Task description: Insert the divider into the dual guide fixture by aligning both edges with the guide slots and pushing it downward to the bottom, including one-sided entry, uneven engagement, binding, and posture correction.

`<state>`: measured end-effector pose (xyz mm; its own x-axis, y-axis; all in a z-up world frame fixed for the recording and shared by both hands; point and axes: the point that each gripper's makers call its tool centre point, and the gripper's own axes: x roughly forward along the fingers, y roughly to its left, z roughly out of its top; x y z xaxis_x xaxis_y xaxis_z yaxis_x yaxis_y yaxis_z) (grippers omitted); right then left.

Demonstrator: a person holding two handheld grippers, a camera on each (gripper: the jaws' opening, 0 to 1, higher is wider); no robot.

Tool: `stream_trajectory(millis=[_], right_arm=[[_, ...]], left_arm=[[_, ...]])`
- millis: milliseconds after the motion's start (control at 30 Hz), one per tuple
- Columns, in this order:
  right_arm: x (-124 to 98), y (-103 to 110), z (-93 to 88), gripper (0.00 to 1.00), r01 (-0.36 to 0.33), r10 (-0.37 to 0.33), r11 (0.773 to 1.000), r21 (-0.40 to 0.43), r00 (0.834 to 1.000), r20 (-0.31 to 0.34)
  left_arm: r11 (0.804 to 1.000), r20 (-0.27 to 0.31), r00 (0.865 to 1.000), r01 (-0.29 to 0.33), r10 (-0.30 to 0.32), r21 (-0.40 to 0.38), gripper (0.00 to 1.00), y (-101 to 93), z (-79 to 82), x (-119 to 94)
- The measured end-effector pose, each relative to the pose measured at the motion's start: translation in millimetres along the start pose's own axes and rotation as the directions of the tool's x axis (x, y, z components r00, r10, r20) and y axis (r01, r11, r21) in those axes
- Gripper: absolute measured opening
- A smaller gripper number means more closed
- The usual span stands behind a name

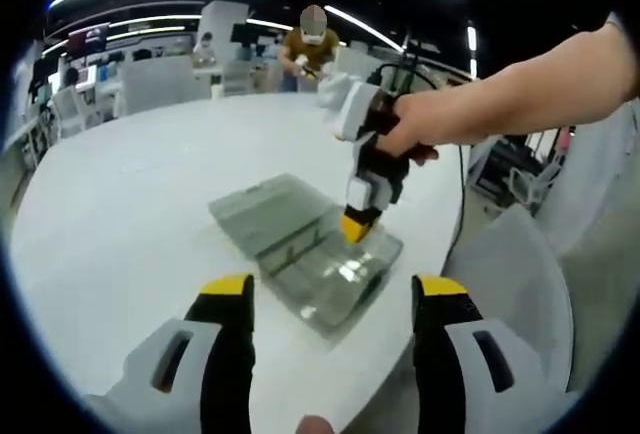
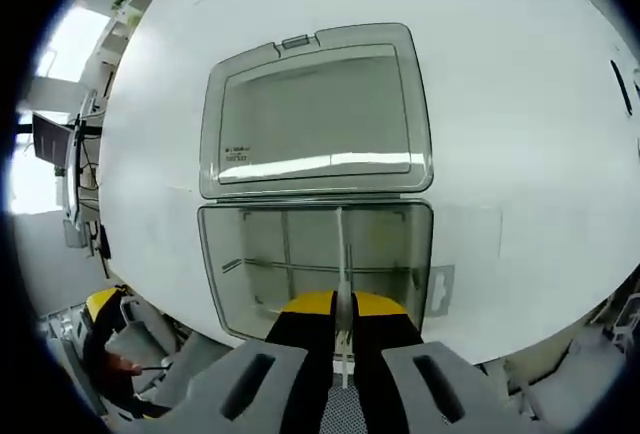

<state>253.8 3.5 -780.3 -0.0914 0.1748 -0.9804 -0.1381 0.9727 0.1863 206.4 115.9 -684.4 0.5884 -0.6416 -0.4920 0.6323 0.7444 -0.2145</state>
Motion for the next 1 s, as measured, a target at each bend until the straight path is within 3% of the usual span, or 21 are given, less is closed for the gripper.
stream_trajectory(millis=[1000], right_arm=[[0.5,0.1,-3.3,0.0,0.015,-0.015,0.999,-0.036,1.0,0.01]], left_arm=[[1.0,0.004,1.0,-0.006,0.006,0.005,0.61,-0.2,2.4,-2.3]])
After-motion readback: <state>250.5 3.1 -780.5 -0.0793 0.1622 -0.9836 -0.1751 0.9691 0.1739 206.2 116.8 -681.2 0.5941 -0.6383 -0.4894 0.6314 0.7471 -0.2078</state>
